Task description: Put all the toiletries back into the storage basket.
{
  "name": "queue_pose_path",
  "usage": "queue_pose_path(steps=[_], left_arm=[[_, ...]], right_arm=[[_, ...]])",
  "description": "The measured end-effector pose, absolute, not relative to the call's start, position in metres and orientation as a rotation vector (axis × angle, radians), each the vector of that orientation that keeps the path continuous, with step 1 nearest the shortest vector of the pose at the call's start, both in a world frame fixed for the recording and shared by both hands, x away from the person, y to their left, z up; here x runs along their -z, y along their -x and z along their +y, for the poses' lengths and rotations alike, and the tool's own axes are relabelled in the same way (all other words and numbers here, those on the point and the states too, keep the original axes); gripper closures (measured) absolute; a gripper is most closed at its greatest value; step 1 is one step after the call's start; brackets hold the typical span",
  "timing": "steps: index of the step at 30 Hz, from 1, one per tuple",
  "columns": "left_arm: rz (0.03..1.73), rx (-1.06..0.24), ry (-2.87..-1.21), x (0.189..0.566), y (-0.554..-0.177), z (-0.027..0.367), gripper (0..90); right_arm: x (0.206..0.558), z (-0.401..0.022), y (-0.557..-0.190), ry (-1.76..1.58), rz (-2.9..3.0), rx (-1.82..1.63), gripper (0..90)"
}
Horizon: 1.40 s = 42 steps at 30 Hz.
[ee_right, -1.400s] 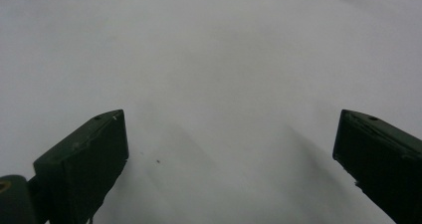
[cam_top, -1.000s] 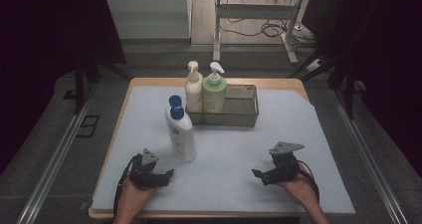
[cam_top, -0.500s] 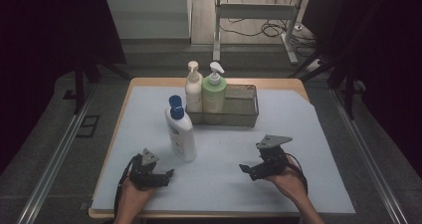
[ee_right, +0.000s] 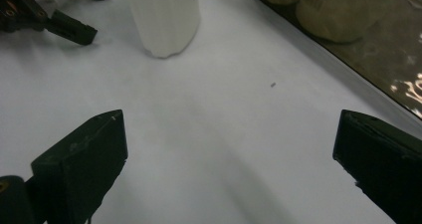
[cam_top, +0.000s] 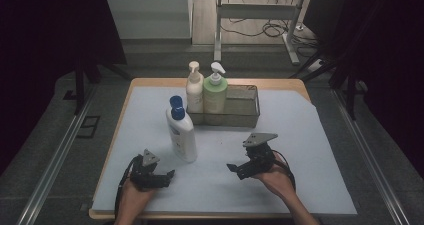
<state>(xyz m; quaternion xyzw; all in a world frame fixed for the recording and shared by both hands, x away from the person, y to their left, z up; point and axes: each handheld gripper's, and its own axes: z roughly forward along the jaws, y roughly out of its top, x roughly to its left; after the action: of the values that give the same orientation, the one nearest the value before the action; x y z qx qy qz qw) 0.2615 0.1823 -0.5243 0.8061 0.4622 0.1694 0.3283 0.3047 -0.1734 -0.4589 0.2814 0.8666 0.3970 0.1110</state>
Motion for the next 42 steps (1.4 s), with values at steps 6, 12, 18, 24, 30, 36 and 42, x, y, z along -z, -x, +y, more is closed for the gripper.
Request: queue_pose_path(steps=[6, 12, 18, 24, 30, 36, 42], left_arm=[[1.209, -0.445, -2.110, 0.524, -0.262, 0.182, 12.1], [1.209, -0.444, -2.109, 0.524, -0.262, 0.182, 12.1], [1.208, -0.444, -2.109, 0.524, -0.262, 0.182, 12.1], [1.208, -0.444, -2.109, 0.524, -0.262, 0.182, 12.1], [1.208, -0.444, -2.109, 0.524, -0.262, 0.182, 12.1], [1.208, -0.444, -2.109, 0.524, -0.262, 0.182, 12.1], [1.208, -0.444, -2.110, 0.524, -0.262, 0.182, 12.1]], right_arm=[[0.452, -0.158, -0.307, -0.788, 2.552, -1.174, 0.4], [0.449, -0.141, -0.310, -0.784, 2.550, -1.193, 0.3], [0.446, -0.123, -0.313, -0.774, 2.566, -1.196, 1.4], [0.441, -0.105, -0.314, -0.754, 2.566, -1.204, 3.6], [0.434, -0.087, -0.315, -0.721, 2.556, -1.203, 3.6], [0.430, -0.071, -0.319, -0.702, 2.552, -1.203, 4.1], [0.428, -0.056, -0.323, -0.705, 2.528, -1.208, 8.5]])
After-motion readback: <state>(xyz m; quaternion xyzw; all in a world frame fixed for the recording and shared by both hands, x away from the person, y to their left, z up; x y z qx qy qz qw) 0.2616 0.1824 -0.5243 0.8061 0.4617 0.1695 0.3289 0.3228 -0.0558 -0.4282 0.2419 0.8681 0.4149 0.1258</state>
